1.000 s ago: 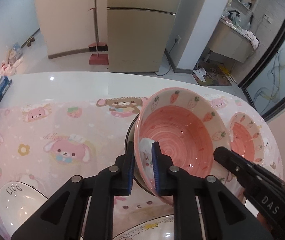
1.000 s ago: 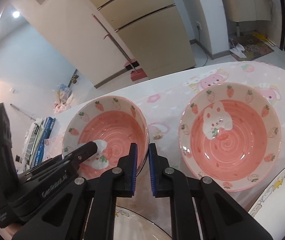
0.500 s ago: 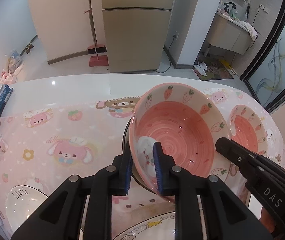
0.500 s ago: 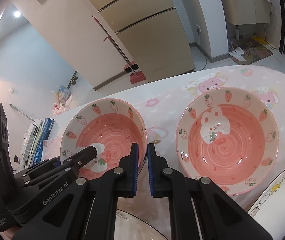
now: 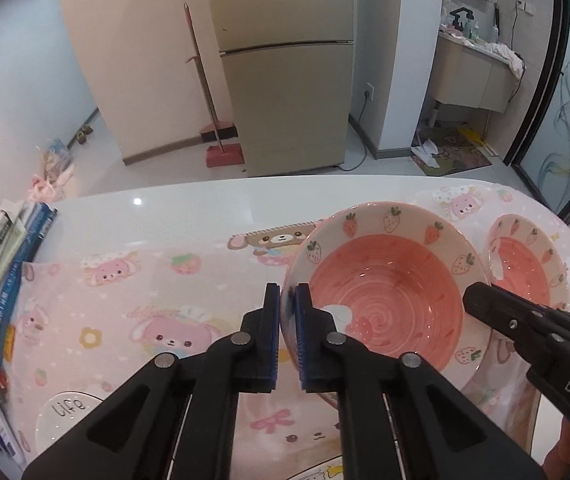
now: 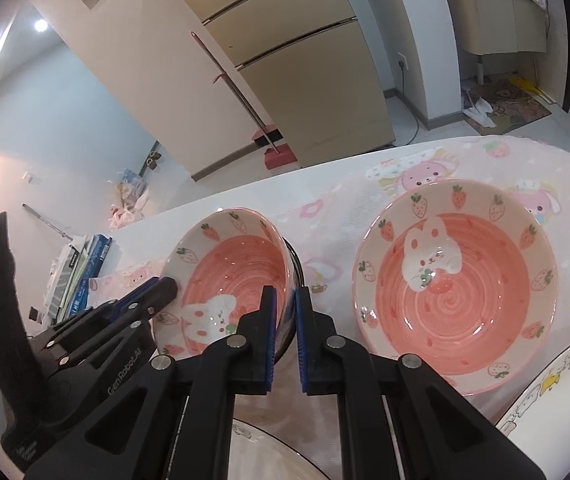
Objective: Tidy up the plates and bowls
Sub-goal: 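Lower the pink bowl into the white bowl and open both grippers, then move both grippers to the pink bowl with the bunny inside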
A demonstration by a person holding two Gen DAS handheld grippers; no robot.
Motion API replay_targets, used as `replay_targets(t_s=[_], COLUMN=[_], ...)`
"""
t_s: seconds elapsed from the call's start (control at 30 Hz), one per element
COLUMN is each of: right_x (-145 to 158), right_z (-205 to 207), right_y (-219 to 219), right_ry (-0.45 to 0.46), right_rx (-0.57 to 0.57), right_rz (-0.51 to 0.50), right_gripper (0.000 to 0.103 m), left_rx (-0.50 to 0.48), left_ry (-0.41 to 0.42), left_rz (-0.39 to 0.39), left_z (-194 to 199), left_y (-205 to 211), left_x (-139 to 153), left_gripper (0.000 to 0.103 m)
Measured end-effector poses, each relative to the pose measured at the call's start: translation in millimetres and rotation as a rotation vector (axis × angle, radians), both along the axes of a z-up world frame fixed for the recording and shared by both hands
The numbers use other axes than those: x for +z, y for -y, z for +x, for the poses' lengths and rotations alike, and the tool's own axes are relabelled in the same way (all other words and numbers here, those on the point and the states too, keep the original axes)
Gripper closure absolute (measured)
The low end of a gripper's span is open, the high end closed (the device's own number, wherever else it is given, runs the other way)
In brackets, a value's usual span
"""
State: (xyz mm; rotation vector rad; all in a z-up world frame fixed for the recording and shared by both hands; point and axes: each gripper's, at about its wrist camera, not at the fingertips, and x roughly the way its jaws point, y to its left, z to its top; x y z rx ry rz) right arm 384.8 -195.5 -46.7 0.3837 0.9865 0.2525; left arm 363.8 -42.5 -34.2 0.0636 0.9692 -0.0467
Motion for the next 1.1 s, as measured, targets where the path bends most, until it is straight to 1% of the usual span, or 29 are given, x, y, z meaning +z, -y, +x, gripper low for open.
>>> replay_targets(t_s=[0.1, 0.17, 0.23, 0.27, 0.3, 0.33, 0.37, 0.4, 0.43, 0.5, 0.53, 0.57, 0.6, 0.63, 0.7, 0.77, 0.8, 0.83, 0.87, 0.9, 0.93, 0.97, 1.0, 1.03, 1.07, 1.1], right_x=[0.9, 3.2, 8.6, 13.6, 17.9, 23.2, 26.7, 32.7, 41.1, 56.1, 64.9, 73.5, 80.4, 89.6, 104.4, 121.7, 129.0, 136.9, 143.0, 147.8, 153.1, 156.4, 159.8, 161.5, 163.0, 163.3], right_z=[1.7, 1.9, 1.1, -0.3, -1.6, -3.6, -5.4, -8.2, -11.7, -18.9, -23.8, -28.1, -31.1, -34.7, -41.6, -56.9, -64.3, -73.1, -81.9, -87.4, -93.0, -97.0, -101.4, -105.6, -108.1, -110.8], right_y=[0.2, 1.7, 5.4, 7.4, 9.3, 12.4, 14.7, 18.0, 20.8, 24.0, 28.2, 33.6, 37.4, 42.6, 49.6, 59.2, 64.7, 73.5, 82.5, 89.9, 99.2, 106.5, 115.4, 123.3, 129.3, 135.1], right_ry=[-0.009, -0.023, -0.024, -0.011, 0.004, 0.02, 0.028, 0.042, 0.067, 0.114, 0.142, 0.168, 0.187, 0.205, 0.226, 0.276, 0.306, 0.339, 0.364, 0.383, 0.402, 0.412, 0.423, 0.429, 0.433, 0.437], right_rx=[0.012, 0.015, 0.017, 0.027, 0.039, 0.043, 0.035, 0.019, 0.01, -0.001, -0.019, -0.041, -0.055, -0.066, -0.082, -0.095, -0.109, -0.139, -0.17, -0.198, -0.233, -0.257, -0.287, -0.311, -0.325, -0.338], right_rz=[-0.004, 0.01, 0.025, 0.035, 0.05, 0.063, 0.065, 0.061, 0.044, 0.002, -0.011, -0.013, -0.01, -0.007, -0.028, -0.084, -0.101, -0.109, -0.107, -0.102, -0.092, -0.084, -0.072, -0.065, -0.068, -0.073], right_gripper=[0.093, 0.093, 0.091, 0.086, 0.083, 0.078, 0.077, 0.077, 0.077, 0.076, 0.073, 0.066, 0.062, 0.058, 0.058, 0.055, 0.052, 0.045, 0.039, 0.037, 0.031, 0.024, 0.021, 0.02, 0.02, 0.02], left_rx=[0.008, 0.022, 0.024, 0.019, 0.014, 0.012, 0.01, 0.007, 0.003, -0.001, -0.003, -0.005, -0.008, -0.012, -0.023, -0.04, -0.046, -0.053, -0.06, -0.063, -0.063, -0.083, -0.124, -0.164, -0.151, -0.136], left_ry=[-0.016, 0.003, 0.03, 0.038, 0.054, 0.079, 0.101, 0.116, 0.132, 0.173, 0.197, 0.215, 0.237, 0.268, 0.319, 0.361, 0.383, 0.413, 0.441, 0.464, 0.486, 0.489, 0.475, 0.433, 0.406, 0.392], left_rz=[-0.043, -0.036, -0.032, -0.041, -0.055, -0.063, -0.062, -0.059, -0.061, -0.078, -0.086, -0.091, -0.095, -0.099, -0.109, -0.118, -0.12, -0.121, -0.123, -0.128, -0.139, -0.142, -0.124, -0.076, -0.049, -0.052], left_z=[0.5, -0.9, -4.8, -7.7, -10.1, -13.5, -16.3, -18.1, -21.2, -28.9, -33.4, -37.0, -41.3, -47.4, -57.2, -68.1, -73.9, -80.7, -85.9, -90.3, -93.1, -92.5, -91.8, -85.0, -80.3, -77.0], left_y=[-4.9, -4.5, -4.0, -4.8, -4.6, -4.3, -3.5, -2.9, -1.8, 0.7, 1.3, 2.1, 2.7, 5.0, 8.8, 15.5, 19.5, 25.9, 34.0, 37.7, 48.3, 59.7, 71.3, 90.2, 102.2, 108.5], left_x=[2.7, 9.0, 18.0, 21.3, 26.3, 32.2, 37.4, 41.9, 47.1, 60.9, 67.6, 73.9, 81.3, 89.8, 102.8, 114.8, 120.6, 127.9, 134.3, 138.9, 143.8, 145.1, 144.5, 142.5, 140.8, 138.9], left_gripper=[0.098, 0.098, 0.092, 0.082, 0.07, 0.065, 0.06, 0.058, 0.056, 0.044, 0.041, 0.034, 0.025, 0.022, 0.018, 0.013, 0.009, 0.007, 0.001, 0.0, 0.0, 0.0, 0.0, 0.0, 0.0, 0.0])
